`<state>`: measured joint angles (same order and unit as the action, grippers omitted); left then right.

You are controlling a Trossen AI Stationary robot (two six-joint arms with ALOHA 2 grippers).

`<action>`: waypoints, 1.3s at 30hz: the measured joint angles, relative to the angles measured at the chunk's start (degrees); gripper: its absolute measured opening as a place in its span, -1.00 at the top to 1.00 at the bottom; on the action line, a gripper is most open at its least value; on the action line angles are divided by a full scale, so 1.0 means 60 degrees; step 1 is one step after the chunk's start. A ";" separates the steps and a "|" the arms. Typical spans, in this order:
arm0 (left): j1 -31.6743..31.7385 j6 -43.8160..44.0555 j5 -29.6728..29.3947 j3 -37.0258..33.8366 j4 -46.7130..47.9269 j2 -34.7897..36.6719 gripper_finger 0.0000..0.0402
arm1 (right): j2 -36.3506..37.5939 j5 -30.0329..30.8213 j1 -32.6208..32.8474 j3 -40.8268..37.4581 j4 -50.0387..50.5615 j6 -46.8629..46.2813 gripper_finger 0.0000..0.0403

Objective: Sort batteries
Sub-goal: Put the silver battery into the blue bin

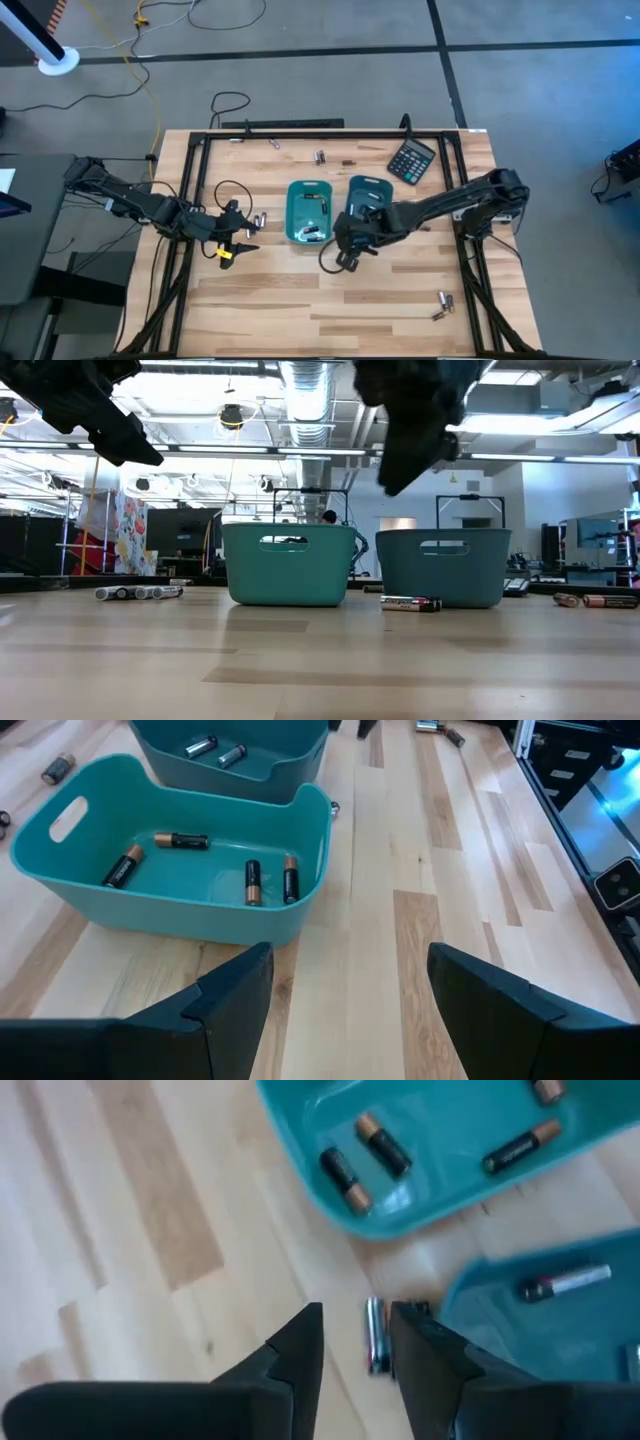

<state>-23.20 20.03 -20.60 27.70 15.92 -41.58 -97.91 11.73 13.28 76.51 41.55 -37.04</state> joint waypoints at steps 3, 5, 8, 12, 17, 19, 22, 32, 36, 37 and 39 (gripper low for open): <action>0.0000 0.0079 0.0005 0.0000 0.0000 0.0000 -0.30 | 0.0431 -0.0011 0.0130 0.0000 0.0773 -0.0450 0.32; 0.0000 0.0176 0.0007 0.0000 0.0000 0.0000 -0.30 | 0.0790 -0.0008 0.0265 0.0000 0.1372 -0.1105 0.33; 0.0000 0.0494 -0.0092 0.0000 0.0002 0.0000 -0.30 | 0.1249 0.0119 0.0672 0.0004 0.2250 -0.2384 0.37; 0.0000 0.0652 -0.0132 0.0000 0.0001 0.0000 -0.30 | 0.1661 0.1326 0.1956 0.0004 0.2987 -0.4296 0.41; 0.0000 0.0586 -0.0160 0.0000 -0.0004 0.0000 -0.30 | 0.1611 0.1777 0.3658 0.0004 0.3936 -0.8091 0.42; 0.0000 0.0488 -0.0171 0.0000 -0.0007 0.0000 -0.30 | 0.1409 0.1782 0.4113 0.0004 0.4244 -0.9569 0.42; 0.0004 0.0278 -0.0219 0.0000 -0.0044 -0.0004 -0.30 | 0.0966 0.1784 0.4427 0.0004 0.4363 -1.1210 0.42; 0.0004 0.0204 -0.0222 0.0000 -0.0051 -0.0001 -0.30 | -0.1402 0.1810 0.4535 0.0004 0.2673 -1.3332 0.28; 0.0004 0.0191 -0.0219 0.0000 -0.0043 0.0000 -0.30 | -0.2198 0.1818 0.4386 0.0004 0.1168 -1.3357 0.03; 0.0004 0.0143 -0.0215 0.0000 -0.0024 0.0000 -0.30 | -0.2357 0.1817 0.4328 0.0001 0.0834 -1.3355 -0.04; 0.0004 -0.0078 -0.0215 0.0000 0.0026 -0.0003 -0.30 | -0.2633 0.1821 0.4160 0.0004 0.0265 -1.3326 -0.19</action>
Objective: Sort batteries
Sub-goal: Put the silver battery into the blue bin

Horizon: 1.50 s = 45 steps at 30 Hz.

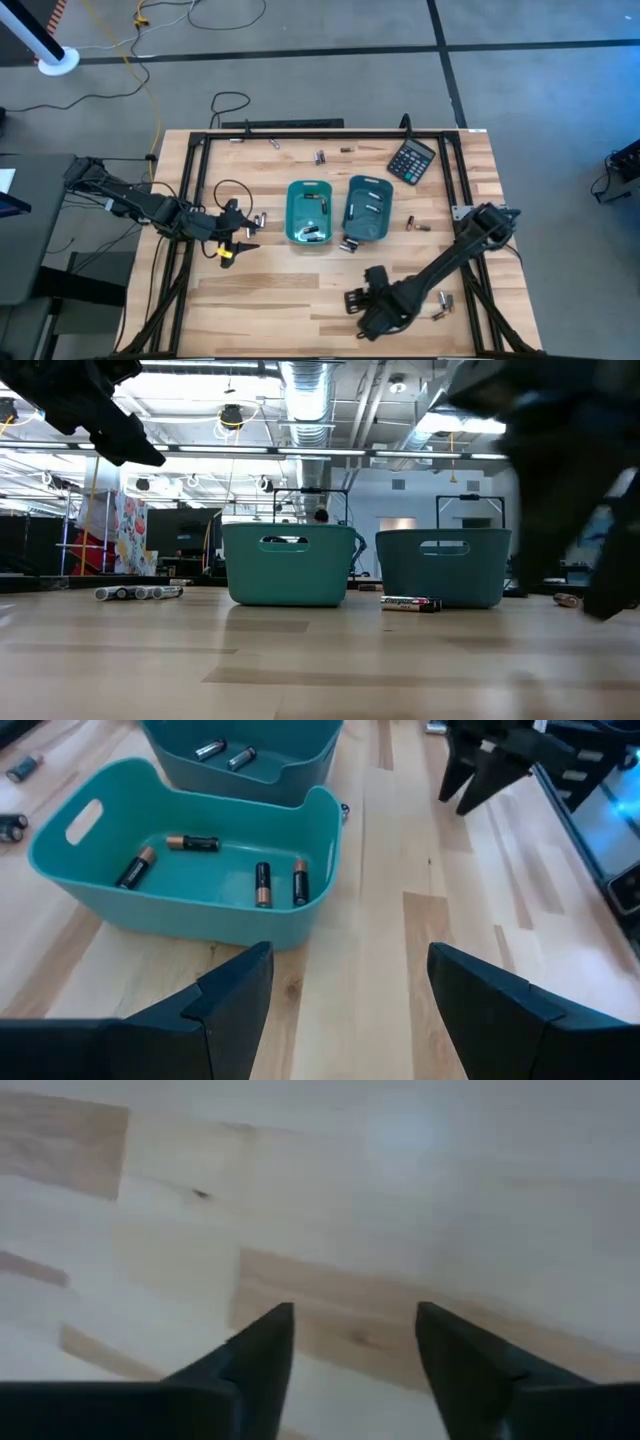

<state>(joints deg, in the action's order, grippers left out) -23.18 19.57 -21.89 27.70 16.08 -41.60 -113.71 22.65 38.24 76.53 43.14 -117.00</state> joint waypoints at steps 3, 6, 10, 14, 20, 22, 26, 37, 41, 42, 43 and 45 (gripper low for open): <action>0.0002 -0.0620 0.0002 0.0000 0.0007 -0.0001 -0.30 | -0.0349 0.0034 -0.0269 0.0016 -0.0597 0.0061 -0.37; 0.0004 -0.1561 0.0004 0.0000 0.0010 0.0000 -0.30 | -0.0693 0.0133 -0.0526 0.0057 -0.0912 0.0079 -0.49; 0.0004 -0.2581 0.0007 0.0000 0.0125 0.0007 -0.30 | -0.1244 0.0585 -0.0766 0.0103 -0.1278 -0.0057 -0.56; 0.0004 -0.2945 0.0022 0.0000 0.0518 0.0003 -0.30 | -0.1655 0.1659 -0.0784 0.0117 -0.1718 -0.0701 -0.56; 0.0004 -0.2913 0.0028 0.0000 0.1116 0.0003 -0.30 | -0.1887 0.3386 -0.0840 0.0078 -0.2031 0.0463 -0.56; 0.0004 -0.2831 0.0029 0.0000 0.1243 0.0003 -0.30 | -0.1909 0.3532 -0.0984 0.0075 -0.2005 0.1293 -0.56; 0.0004 -0.2818 0.0025 0.0000 0.1253 0.0003 -0.30 | -0.1893 0.3494 -0.1265 0.0072 -0.1850 0.3056 -0.56; 0.0004 -0.2795 0.0022 0.0000 0.1263 0.0002 -0.30 | -0.1752 0.2670 -0.1744 0.0098 -0.1190 0.1601 -0.56; 0.0004 -0.2797 0.0018 0.0000 0.1267 -0.0001 -0.30 | -0.1586 0.2027 -0.1845 0.0102 -0.0876 0.1597 -0.56; 0.0004 -0.2797 0.0017 0.0000 0.1267 0.0002 -0.30 | -0.1531 0.1892 -0.1849 0.0104 -0.0720 0.1600 -0.56; 0.0004 -0.2797 0.0008 0.0000 0.1263 -0.0001 -0.30 | -0.1456 0.1812 -0.1850 0.0092 -0.0372 0.1573 -0.55; 0.0004 -0.2824 -0.0004 0.0000 0.1265 -0.0001 -0.30 | -0.1333 0.1773 -0.1850 0.0065 0.0207 0.1569 -0.53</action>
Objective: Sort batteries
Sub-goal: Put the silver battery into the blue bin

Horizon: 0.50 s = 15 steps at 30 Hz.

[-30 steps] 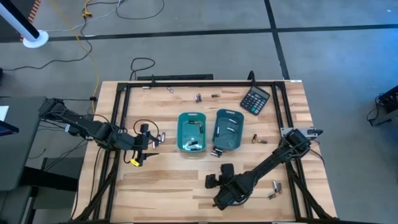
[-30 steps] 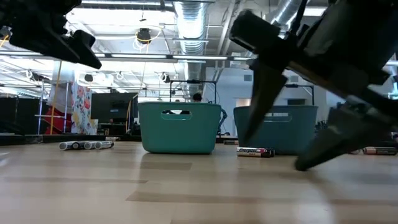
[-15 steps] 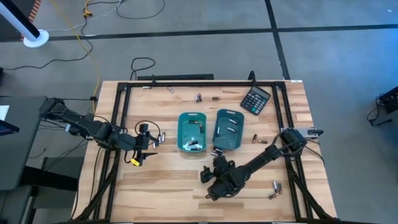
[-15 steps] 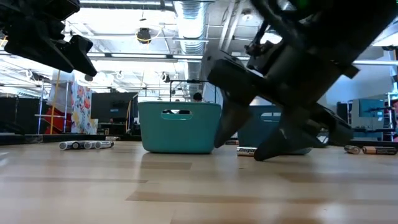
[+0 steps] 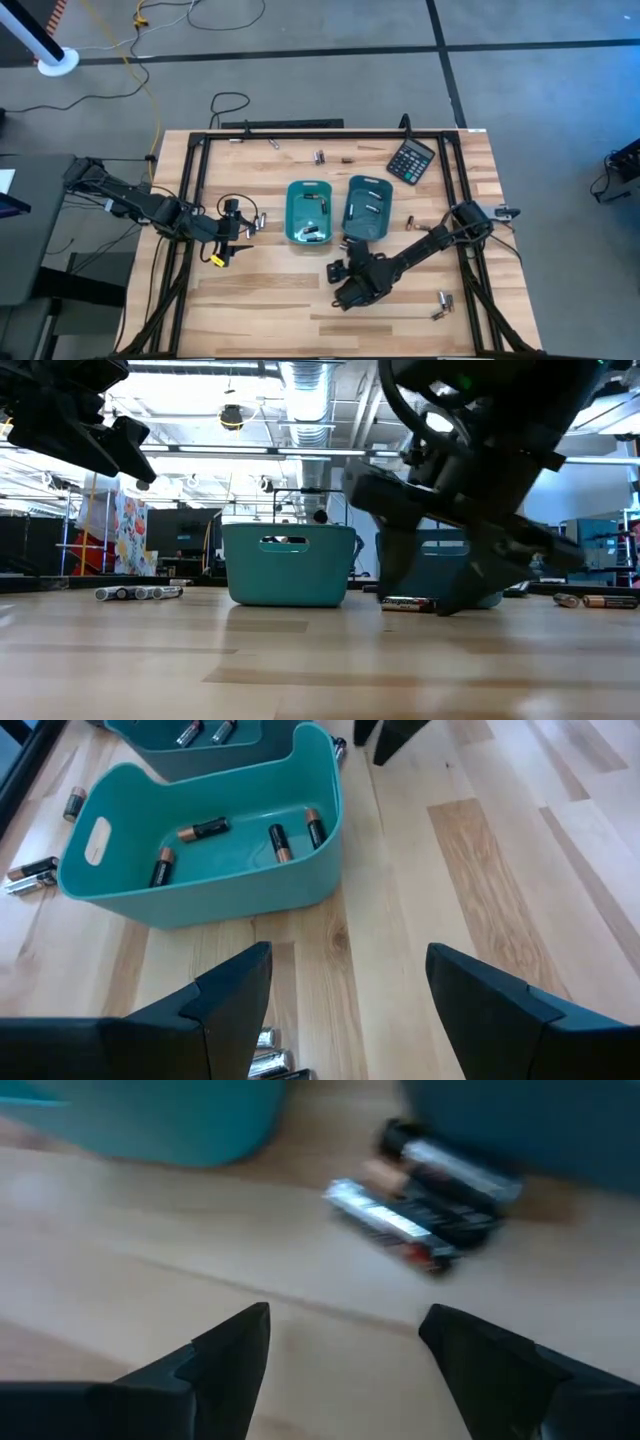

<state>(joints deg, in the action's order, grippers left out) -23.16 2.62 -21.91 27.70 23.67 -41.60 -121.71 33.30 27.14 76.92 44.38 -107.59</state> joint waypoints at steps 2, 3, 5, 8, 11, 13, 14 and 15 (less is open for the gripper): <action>0.0000 -0.0136 -0.0004 0.0000 0.0002 0.0000 -0.30 | 0.0151 -0.0178 -0.0051 -0.0010 0.0472 -0.0015 -0.51; 0.0000 -0.0171 -0.0004 0.0000 0.0001 0.0000 -0.30 | 0.0185 -0.0232 -0.0079 -0.0024 0.0632 -0.0019 -0.50; 0.0000 -0.0172 -0.0004 0.0000 0.0002 0.0000 -0.30 | 0.0187 -0.0258 -0.0145 -0.0036 0.0678 -0.0006 -0.49; 0.0000 -0.0137 -0.0004 0.0000 0.0002 0.0000 -0.30 | 0.0105 -0.0312 -0.0315 -0.0041 0.0316 0.0006 -0.49; 0.0000 -0.0131 0.0000 0.0000 0.0004 0.0000 -0.30 | 0.0112 -0.0338 -0.0534 -0.0050 0.0108 0.0028 -0.49; 0.0000 -0.0126 0.0000 0.0000 0.0006 0.0000 -0.30 | 0.0116 -0.0356 -0.0674 -0.0043 0.0116 0.0022 -0.49; 0.0000 -0.0122 0.0000 0.0000 0.0006 0.0000 -0.30 | 0.0116 -0.0355 -0.0734 -0.0039 0.0126 0.0017 -0.49; 0.0000 -0.0116 0.0000 0.0000 0.0006 0.0000 -0.30 | 0.0116 -0.0354 -0.0788 -0.0036 0.0108 0.0030 -0.49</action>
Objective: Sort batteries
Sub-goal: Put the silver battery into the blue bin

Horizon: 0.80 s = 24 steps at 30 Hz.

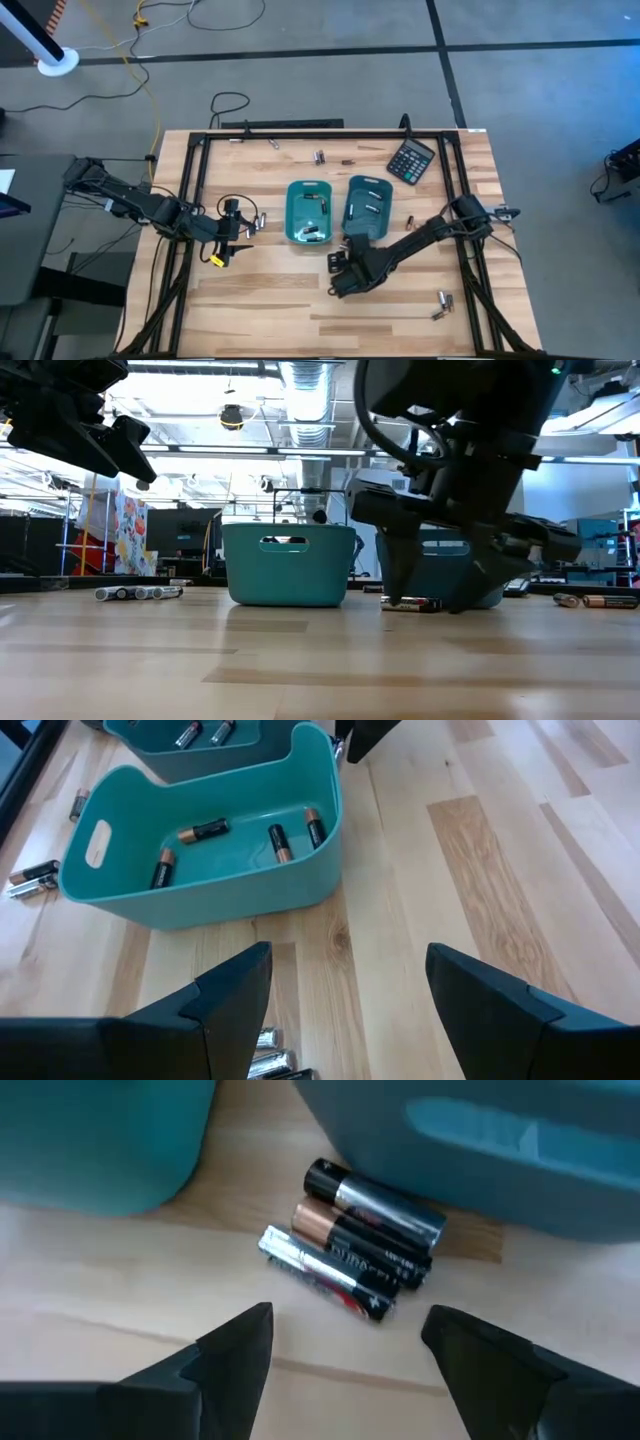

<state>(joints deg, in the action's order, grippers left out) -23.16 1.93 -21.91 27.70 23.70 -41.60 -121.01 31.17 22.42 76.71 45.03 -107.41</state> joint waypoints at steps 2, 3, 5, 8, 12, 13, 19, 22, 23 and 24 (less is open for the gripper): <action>0.0000 0.0001 0.0000 0.0000 0.0000 0.0000 -0.30 | 0.0000 0.0001 -0.0099 -0.0011 -0.0207 0.0434 -0.49; 0.0000 0.0001 0.0000 0.0000 0.0002 0.0000 -0.30 | 0.0005 0.0012 -0.0142 -0.0011 -0.0390 0.0751 -0.49; 0.0000 0.0001 0.0000 0.0000 0.0004 0.0000 -0.30 | 0.0011 0.0103 -0.0202 -0.0022 -0.0747 0.1288 -0.49; 0.0000 0.0001 0.0000 0.0000 0.0007 0.0000 -0.30 | 0.0004 0.0198 -0.0272 -0.0018 -0.1068 0.1558 -0.49; 0.0000 0.0001 0.0003 0.0000 0.0007 0.0000 -0.30 | -0.0007 0.0284 -0.0270 -0.0018 -0.1227 0.1639 -0.49; 0.0000 0.0001 0.0004 0.0000 0.0007 0.0000 -0.30 | -0.0007 0.0282 -0.0270 -0.0018 -0.1302 0.1711 -0.49; 0.0000 0.0001 0.0004 0.0000 0.0007 0.0000 -0.30 | -0.0007 0.0262 -0.0204 -0.0022 -0.1816 0.2093 -0.49; 0.0000 0.0001 0.0004 0.0000 0.0007 0.0000 -0.30 | -0.0006 0.0265 -0.0188 -0.0020 -0.2069 0.2434 -0.49; 0.0000 0.0002 0.0004 0.0000 0.0007 0.0000 -0.30 | -0.0004 0.0238 -0.0190 -0.0017 -0.2147 0.2476 -0.49; 0.0000 0.0018 0.0004 0.0000 0.0006 0.0000 -0.30 | -0.0004 0.0202 -0.0187 -0.0013 -0.2209 0.2495 -0.48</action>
<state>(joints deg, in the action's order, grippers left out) -23.16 2.04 -21.89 27.70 23.74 -41.60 -121.03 32.39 21.29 76.63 31.78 -92.44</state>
